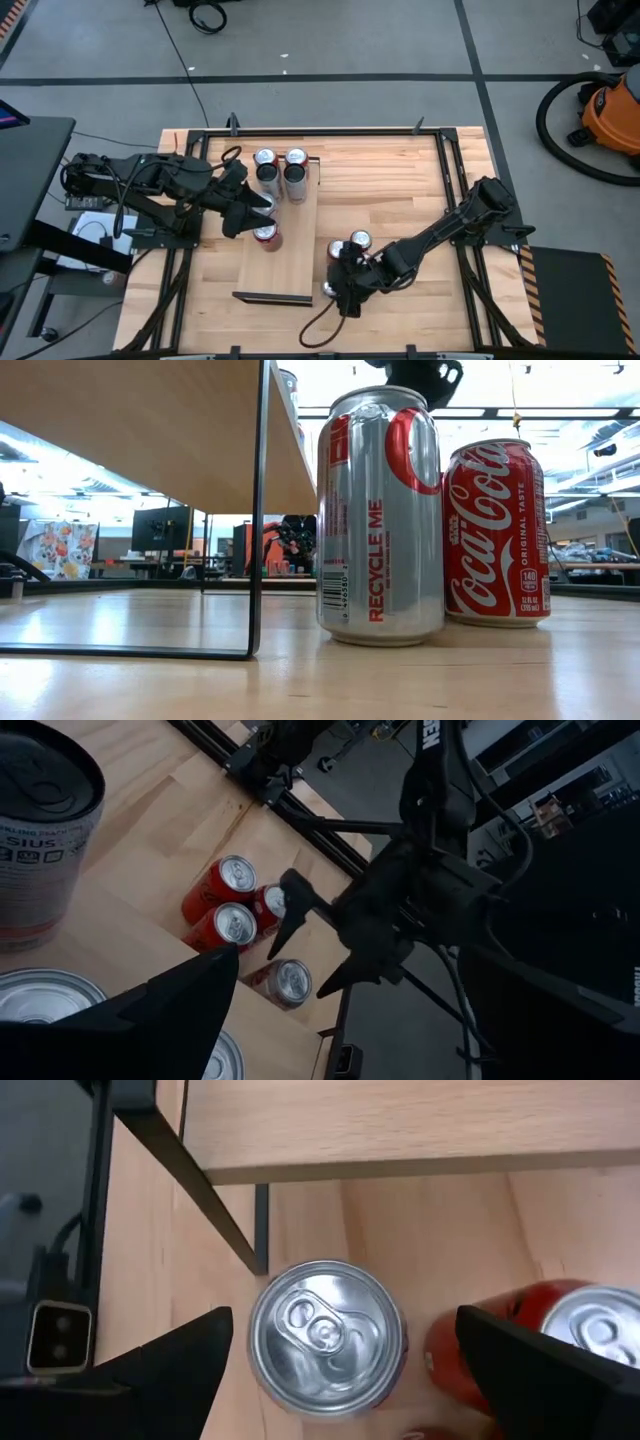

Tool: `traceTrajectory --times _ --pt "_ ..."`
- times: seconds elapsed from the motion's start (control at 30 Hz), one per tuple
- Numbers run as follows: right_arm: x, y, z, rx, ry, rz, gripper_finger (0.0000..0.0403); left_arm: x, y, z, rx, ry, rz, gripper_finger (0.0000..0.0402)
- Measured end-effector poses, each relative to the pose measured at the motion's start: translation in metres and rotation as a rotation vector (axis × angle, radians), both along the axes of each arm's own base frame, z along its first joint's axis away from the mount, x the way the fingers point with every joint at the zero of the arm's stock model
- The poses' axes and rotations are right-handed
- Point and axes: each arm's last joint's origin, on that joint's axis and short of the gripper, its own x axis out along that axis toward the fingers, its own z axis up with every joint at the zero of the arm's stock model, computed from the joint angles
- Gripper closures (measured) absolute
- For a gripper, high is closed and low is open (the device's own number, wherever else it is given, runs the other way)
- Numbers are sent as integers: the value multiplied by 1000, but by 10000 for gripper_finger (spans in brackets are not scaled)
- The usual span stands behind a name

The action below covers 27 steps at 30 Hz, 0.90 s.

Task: Place canned beverage on shelf
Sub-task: Put the red and silver soda can aligned with the other red and silver soda can on the shelf

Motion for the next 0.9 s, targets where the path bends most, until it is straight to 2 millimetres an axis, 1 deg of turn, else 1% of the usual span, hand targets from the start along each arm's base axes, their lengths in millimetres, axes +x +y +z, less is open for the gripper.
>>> traceTrajectory --times 0.17,0.23,0.3,0.4,0.5,0.7,0.8,0.9 --pt "-7 15 -1 -36 -57 -67 9 0 0 0 24 -3 -7 13" --pt "-9 21 -4 -57 -70 -68 9 0 1 0 56 -8 3 13" --pt "-10 25 -8 -42 -91 -58 9 2 2 -1 101 -10 33 13" --pt "-11 26 -15 -28 -95 -57 9 3 3 -1 168 -12 76 13" --pt "-12 28 -16 0 -102 -58 9 3 4 -1 205 -20 85 13" --pt "-13 26 -19 -48 -108 -66 10 4 5 3 284 -56 112 13" --pt "-12 22 -19 -77 -110 -87 14 5 6 5 299 -77 127 13" --pt "-10 23 -18 -88 -135 -61 18 5 6 6 287 -87 132 13"
